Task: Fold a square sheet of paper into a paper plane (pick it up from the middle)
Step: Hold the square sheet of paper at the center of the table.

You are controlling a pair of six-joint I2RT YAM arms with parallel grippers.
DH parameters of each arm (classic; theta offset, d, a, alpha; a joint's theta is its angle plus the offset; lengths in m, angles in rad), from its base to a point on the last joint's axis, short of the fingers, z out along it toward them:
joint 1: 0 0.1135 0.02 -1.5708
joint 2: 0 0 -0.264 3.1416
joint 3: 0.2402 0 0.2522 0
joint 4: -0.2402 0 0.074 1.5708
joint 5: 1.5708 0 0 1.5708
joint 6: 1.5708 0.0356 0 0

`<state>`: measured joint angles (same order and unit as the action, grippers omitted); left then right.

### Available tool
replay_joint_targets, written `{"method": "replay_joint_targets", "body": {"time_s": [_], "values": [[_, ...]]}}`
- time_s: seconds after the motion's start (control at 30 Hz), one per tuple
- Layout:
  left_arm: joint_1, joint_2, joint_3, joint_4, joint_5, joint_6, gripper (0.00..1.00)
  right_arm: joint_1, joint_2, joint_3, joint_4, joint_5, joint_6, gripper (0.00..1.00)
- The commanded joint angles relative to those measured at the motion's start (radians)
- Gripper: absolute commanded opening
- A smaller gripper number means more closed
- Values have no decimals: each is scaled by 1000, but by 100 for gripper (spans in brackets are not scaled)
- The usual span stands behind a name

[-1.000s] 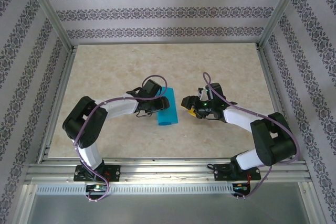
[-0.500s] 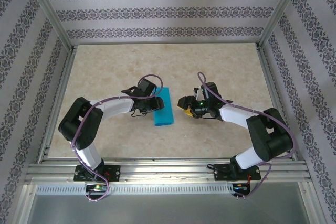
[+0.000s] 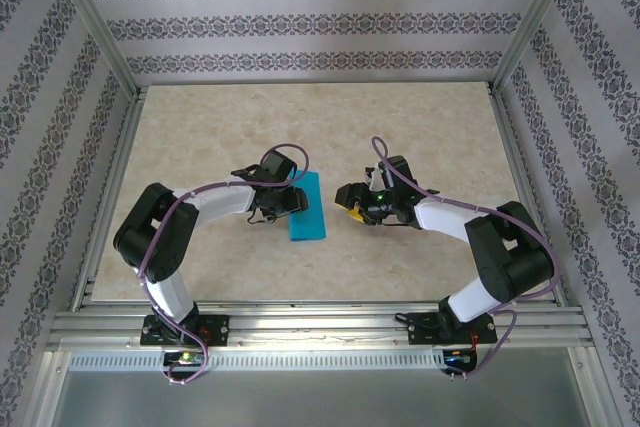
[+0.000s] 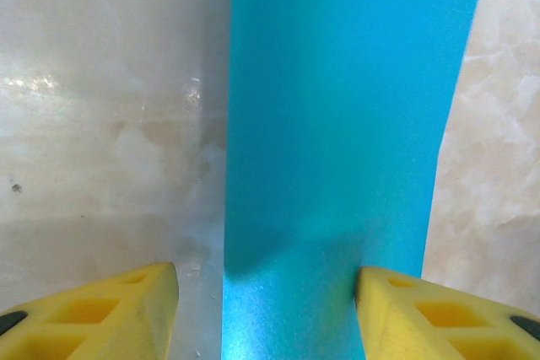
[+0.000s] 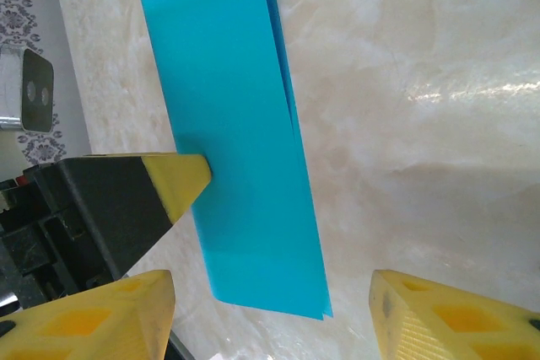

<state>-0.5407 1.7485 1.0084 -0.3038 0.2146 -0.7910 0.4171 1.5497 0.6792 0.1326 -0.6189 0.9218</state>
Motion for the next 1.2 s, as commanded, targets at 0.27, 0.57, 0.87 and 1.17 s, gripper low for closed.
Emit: {"method": "replay_joint_targets", "body": {"time_s": [0.27,0.57,0.87,1.17], "values": [[19,29,4,-42,-63,-43,59,8,17,23,27,-14,11,63],[19,69,35,-44,1,12,59,21,67,53,33,-36,1,46],[19,60,22,-38,1,26,59,54,184,154,7,-48,-17,19],[19,83,22,-29,16,30,60,84,252,221,-7,-27,-22,6]]}}
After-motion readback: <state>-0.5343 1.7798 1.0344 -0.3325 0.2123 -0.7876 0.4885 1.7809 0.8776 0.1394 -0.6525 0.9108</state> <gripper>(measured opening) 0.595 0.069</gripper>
